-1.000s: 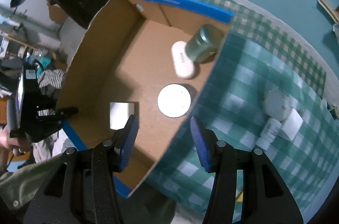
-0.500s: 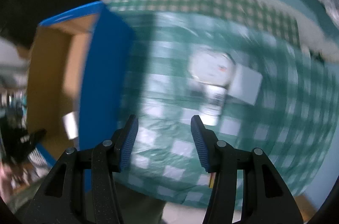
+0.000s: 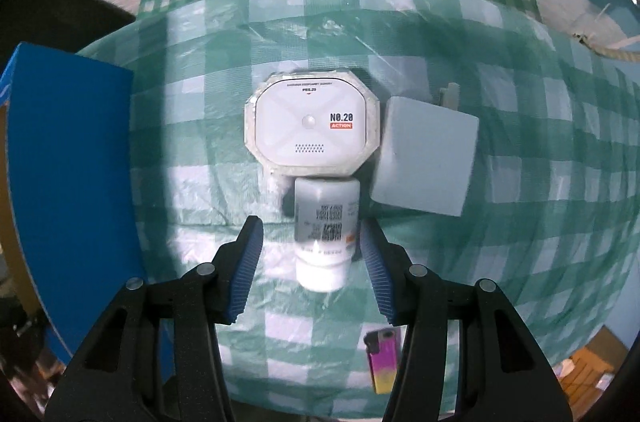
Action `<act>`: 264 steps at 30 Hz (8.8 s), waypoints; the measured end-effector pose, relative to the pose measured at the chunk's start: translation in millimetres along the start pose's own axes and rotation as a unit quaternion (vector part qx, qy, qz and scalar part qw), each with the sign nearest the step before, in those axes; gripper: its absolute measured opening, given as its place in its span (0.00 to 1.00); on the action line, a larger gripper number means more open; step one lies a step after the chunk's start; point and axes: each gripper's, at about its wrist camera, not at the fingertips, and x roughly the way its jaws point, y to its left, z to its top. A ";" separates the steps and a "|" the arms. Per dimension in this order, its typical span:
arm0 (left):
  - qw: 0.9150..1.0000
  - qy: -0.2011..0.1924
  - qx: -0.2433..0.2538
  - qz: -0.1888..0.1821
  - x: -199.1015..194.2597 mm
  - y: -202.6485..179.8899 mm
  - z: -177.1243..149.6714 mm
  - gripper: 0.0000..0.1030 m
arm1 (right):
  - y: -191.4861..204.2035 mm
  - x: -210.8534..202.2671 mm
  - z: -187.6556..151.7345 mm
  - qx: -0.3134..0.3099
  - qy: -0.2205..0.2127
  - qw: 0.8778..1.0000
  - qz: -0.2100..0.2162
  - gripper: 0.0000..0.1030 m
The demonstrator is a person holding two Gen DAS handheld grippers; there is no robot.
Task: Organize rigid objects
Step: 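Move the right tool to the white pill bottle and grasp it, then carry the white pill bottle into the box and release it, then move the right tool to the purple-gold SANY lighter and grasp it, then carry the SANY lighter into the box and open the right tool, then move the right tool back toward the remaining table items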
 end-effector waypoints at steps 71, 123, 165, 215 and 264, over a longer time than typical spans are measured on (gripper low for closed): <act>1.000 -0.003 0.011 -0.004 -0.7 -1.1 -1.1 0.09 | 223.5 -54.6 -13.1 -0.324 -0.020 0.946 0.001 0.32; 1.000 0.001 0.030 -0.001 -2.0 -6.2 0.2 0.09 | 144.6 -118.2 -47.9 -0.215 -0.074 0.973 0.023 0.47; 0.999 0.010 0.033 0.003 -1.6 -9.3 1.0 0.09 | -34.6 16.8 -114.1 -0.042 0.011 0.998 -0.054 0.25; 0.999 0.000 0.034 0.002 -3.3 -7.2 0.4 0.09 | 130.2 -112.8 -70.6 -0.200 -0.065 0.976 0.050 0.22; 1.000 -0.001 0.030 0.008 -7.8 -8.9 5.7 0.09 | 219.7 -48.6 -69.6 -0.305 -0.014 0.952 0.008 0.22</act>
